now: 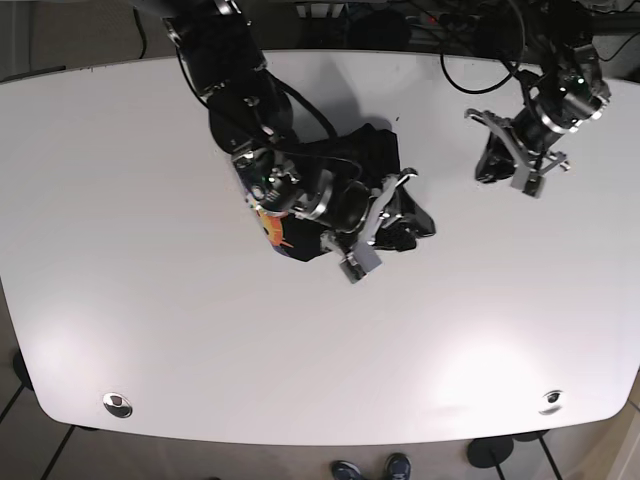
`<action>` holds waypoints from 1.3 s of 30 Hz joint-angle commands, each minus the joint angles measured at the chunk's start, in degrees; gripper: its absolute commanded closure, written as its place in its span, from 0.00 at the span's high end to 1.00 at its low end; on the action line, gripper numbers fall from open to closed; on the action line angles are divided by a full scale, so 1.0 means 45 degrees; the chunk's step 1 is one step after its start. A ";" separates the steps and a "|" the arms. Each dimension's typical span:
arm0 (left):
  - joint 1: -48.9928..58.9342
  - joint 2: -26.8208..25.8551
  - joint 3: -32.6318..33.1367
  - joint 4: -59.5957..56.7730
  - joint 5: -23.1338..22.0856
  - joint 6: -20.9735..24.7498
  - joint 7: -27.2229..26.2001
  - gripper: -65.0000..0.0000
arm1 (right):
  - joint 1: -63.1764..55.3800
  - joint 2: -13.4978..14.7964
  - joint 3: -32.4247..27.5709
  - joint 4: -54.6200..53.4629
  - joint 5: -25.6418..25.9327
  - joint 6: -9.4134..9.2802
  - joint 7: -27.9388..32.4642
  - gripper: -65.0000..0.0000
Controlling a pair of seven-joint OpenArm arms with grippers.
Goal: Fold the T-shirt properly
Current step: 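Carry the folded black shirt with the left gripper to the table edge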
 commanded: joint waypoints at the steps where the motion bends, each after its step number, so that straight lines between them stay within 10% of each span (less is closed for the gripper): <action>1: -0.0411 -0.0129 0.0911 0.0256 -0.0114 -0.0013 -0.0223 0.10 | -0.0031 0.0387 0.0745 0.0806 0.0258 -0.0258 0.0218 0.27; 7: -0.0782 0.1200 0.3822 0.0178 -0.0094 -0.0013 -0.0164 0.29 | -0.0324 0.1969 0.2132 0.0611 0.0375 -0.0297 0.0218 0.07; 14: -0.1055 0.1942 0.6283 -0.0955 0.0277 0.1306 -0.0223 0.32 | 0.0048 0.2106 0.2054 -0.2417 0.0336 -0.0297 0.1566 0.07; 22: -0.2071 0.0555 0.4467 -0.4823 0.0648 0.0114 -0.0242 0.32 | -0.0128 0.2438 0.2034 -0.4898 0.0356 -0.0160 0.3774 0.07; 31: -0.1290 0.0399 0.3470 -0.1834 0.0609 -0.0013 -0.0145 0.32 | -0.0578 0.2907 0.3421 -0.0991 0.0375 -0.0297 0.2172 0.07; 39: -0.1075 0.0457 0.3490 -0.3026 0.0668 -0.0013 -0.0242 0.32 | 0.1044 0.3493 0.3578 -0.4742 0.0356 -0.0140 0.2191 0.07</action>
